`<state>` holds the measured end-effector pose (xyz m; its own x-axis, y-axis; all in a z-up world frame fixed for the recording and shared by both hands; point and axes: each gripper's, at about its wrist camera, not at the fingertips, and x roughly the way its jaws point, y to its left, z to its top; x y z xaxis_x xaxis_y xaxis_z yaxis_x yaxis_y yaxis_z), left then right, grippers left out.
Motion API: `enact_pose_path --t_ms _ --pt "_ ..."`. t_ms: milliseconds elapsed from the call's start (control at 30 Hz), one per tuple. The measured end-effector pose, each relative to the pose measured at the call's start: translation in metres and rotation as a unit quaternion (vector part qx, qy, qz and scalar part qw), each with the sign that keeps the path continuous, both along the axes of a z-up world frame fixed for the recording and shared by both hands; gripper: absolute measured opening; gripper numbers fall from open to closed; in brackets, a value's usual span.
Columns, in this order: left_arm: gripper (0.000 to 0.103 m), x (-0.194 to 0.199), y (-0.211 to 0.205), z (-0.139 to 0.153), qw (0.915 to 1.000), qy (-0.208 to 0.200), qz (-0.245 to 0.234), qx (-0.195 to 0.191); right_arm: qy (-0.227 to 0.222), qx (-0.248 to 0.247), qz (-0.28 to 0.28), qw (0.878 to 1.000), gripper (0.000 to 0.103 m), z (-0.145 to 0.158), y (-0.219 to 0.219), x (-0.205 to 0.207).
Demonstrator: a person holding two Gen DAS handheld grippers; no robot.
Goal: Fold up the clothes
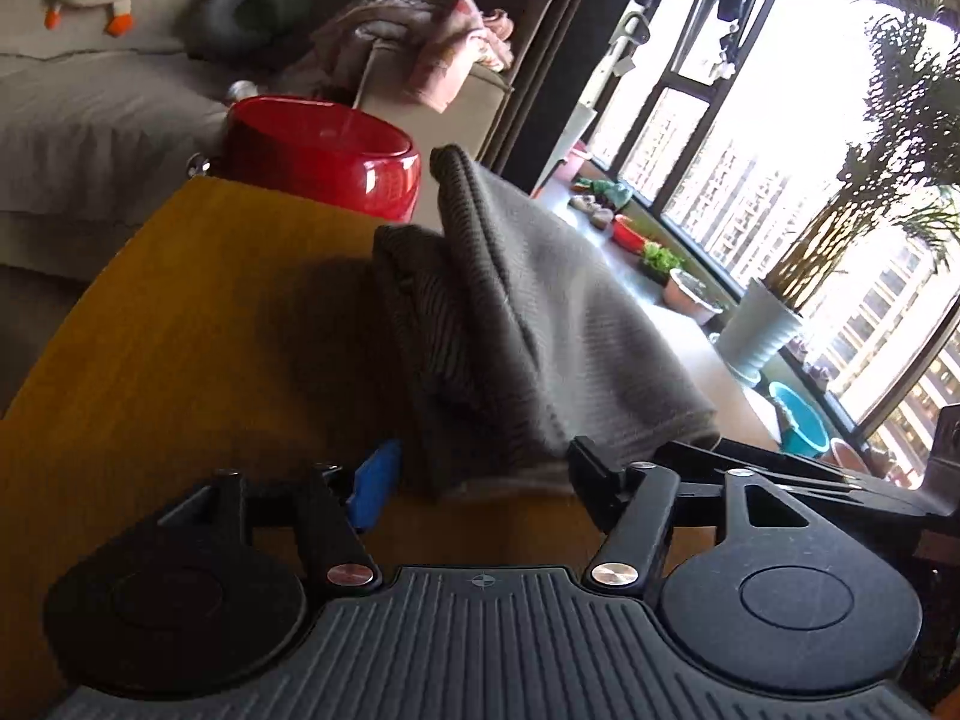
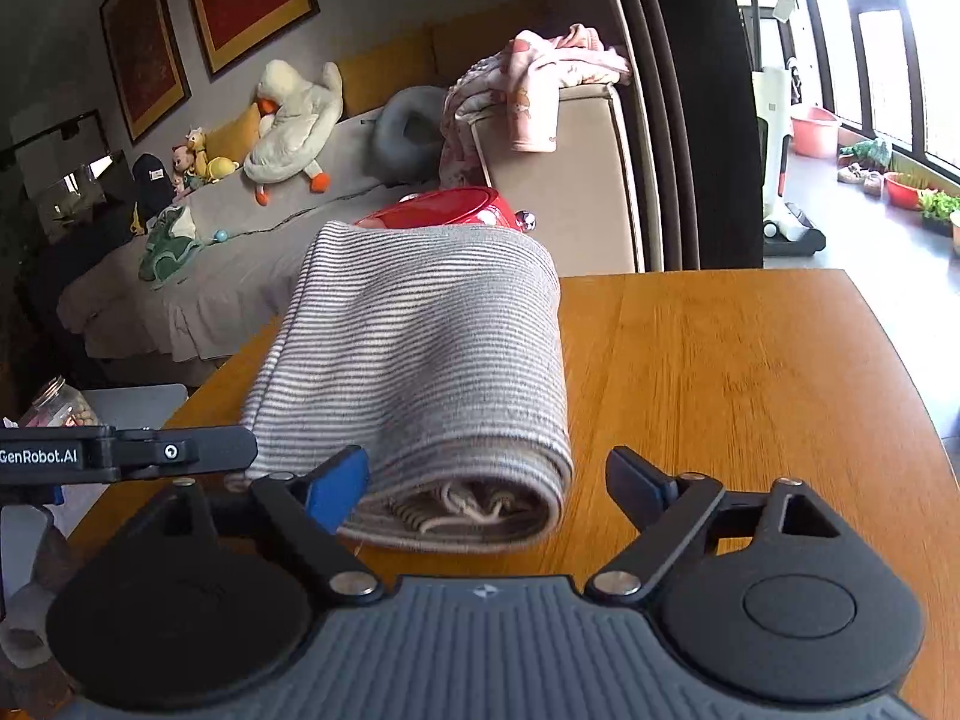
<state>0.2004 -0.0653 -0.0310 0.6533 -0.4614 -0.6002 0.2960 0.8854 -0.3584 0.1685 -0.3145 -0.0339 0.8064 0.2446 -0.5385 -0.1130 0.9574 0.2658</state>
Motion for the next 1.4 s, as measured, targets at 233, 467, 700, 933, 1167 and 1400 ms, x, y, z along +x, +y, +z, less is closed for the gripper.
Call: enact_pose_path --t_ms 233,467,700,933,1167,1400 --pt "0.103 -0.054 -0.015 -0.009 0.9969 -0.006 0.049 0.061 0.056 -0.044 -0.047 0.996 0.103 -0.008 0.009 -0.049" --pt "0.103 -0.072 -0.026 -0.013 0.9915 -0.035 0.094 0.084 0.078 -0.124 -0.084 0.986 0.103 -0.013 0.021 -0.068" --pt "0.103 -0.071 -0.033 -0.014 0.9901 -0.041 0.089 0.1 0.075 -0.133 -0.085 0.985 0.103 -0.015 0.025 -0.066" --pt "0.103 -0.07 -0.042 -0.015 0.9852 -0.037 0.097 0.136 0.072 -0.129 -0.079 0.986 0.103 -0.016 0.024 -0.063" --pt "0.103 -0.073 -0.049 -0.017 0.9749 -0.026 0.116 0.188 0.071 -0.126 -0.084 0.986 0.103 -0.016 0.022 -0.064" --pt "0.103 -0.074 -0.048 -0.017 0.9748 -0.029 0.117 0.188 0.071 -0.125 -0.085 0.986 0.103 -0.016 0.022 -0.064"
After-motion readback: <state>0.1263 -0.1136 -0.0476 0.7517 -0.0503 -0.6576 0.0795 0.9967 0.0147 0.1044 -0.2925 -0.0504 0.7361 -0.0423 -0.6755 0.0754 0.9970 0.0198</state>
